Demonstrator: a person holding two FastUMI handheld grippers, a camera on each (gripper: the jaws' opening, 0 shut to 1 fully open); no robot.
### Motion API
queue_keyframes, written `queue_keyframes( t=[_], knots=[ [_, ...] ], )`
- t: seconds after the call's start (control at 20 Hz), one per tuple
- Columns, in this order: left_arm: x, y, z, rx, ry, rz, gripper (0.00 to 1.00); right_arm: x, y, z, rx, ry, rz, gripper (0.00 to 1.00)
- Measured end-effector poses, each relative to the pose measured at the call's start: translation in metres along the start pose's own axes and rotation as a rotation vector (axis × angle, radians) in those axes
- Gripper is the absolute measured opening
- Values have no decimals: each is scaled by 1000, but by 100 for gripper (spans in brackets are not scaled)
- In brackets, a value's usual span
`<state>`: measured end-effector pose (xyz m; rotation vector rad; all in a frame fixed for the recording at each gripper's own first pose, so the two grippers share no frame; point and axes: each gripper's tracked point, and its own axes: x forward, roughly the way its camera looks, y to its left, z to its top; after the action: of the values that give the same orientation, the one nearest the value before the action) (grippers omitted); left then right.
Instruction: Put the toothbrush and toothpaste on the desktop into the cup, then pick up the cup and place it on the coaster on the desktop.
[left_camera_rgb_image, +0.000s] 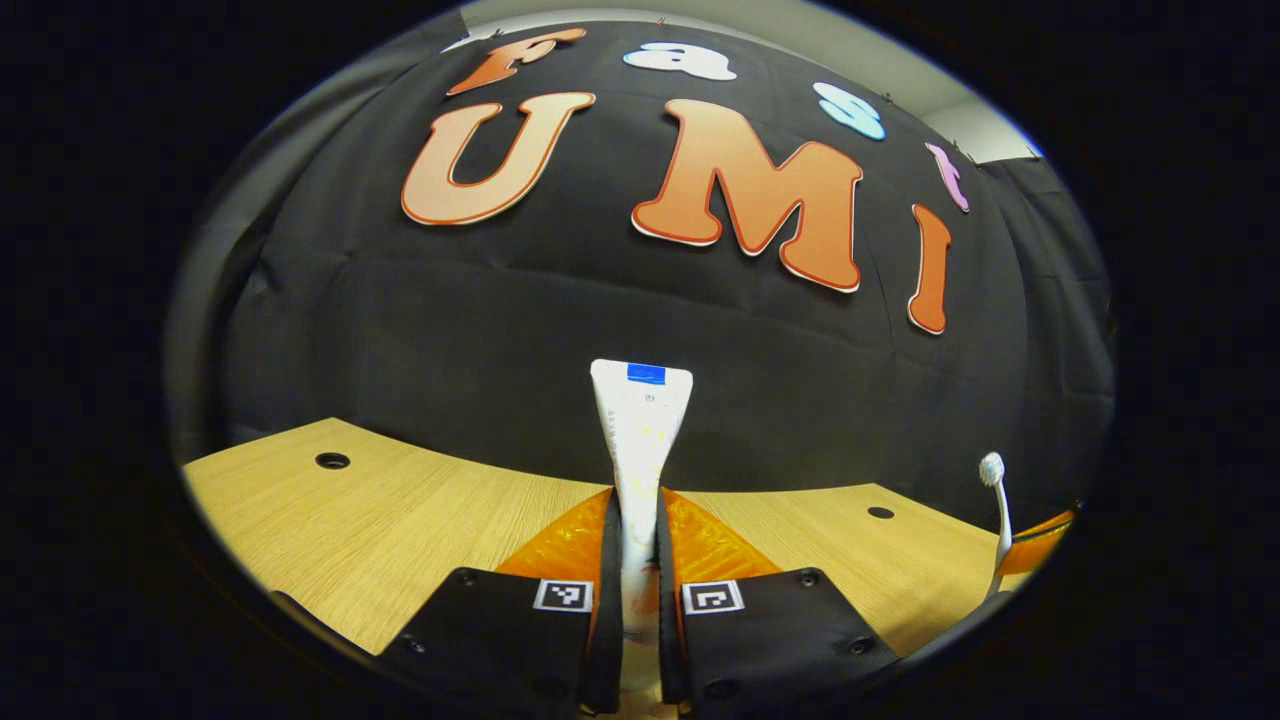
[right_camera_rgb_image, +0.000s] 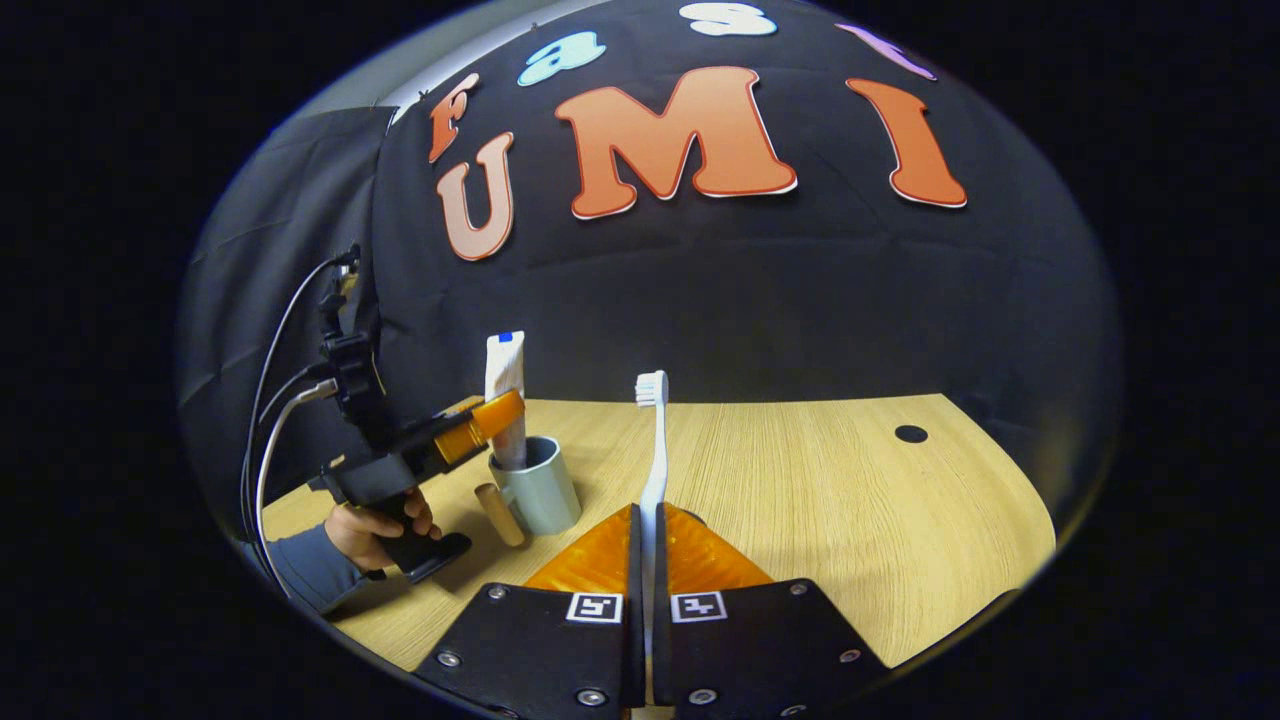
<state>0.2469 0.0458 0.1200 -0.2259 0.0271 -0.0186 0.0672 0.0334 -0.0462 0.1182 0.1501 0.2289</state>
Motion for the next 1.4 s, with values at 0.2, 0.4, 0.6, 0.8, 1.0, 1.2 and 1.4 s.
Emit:
queue_keyframes(
  t=[0.2, 0.4, 0.6, 0.8, 1.0, 1.2, 1.4],
  knots=[
    [-8, -3, -7, -24, 39, -8, 23, 10, 8, 20, -21, -73, -1, 4],
    [-14, -7, -12, -39, 71, -28, 28, 26, 26, 45, 12, -160, 43, 3],
    [-20, -3, -16, -29, 100, -18, 37, 39, 37, 67, 11, -255, 58, 3],
    [-23, -2, -7, -25, 68, -23, 51, 47, 46, 85, 16, -329, 77, 4],
    [-30, 9, -5, -20, 62, 9, 89, 65, 67, 95, 64, -378, 143, 3],
    [-35, 17, 0, -46, 42, 65, 90, 75, 83, 101, 68, -424, 192, 3],
    [-38, 26, 4, -43, 23, 98, 90, 89, 100, 112, 97, -499, 236, 3]
  ],
)
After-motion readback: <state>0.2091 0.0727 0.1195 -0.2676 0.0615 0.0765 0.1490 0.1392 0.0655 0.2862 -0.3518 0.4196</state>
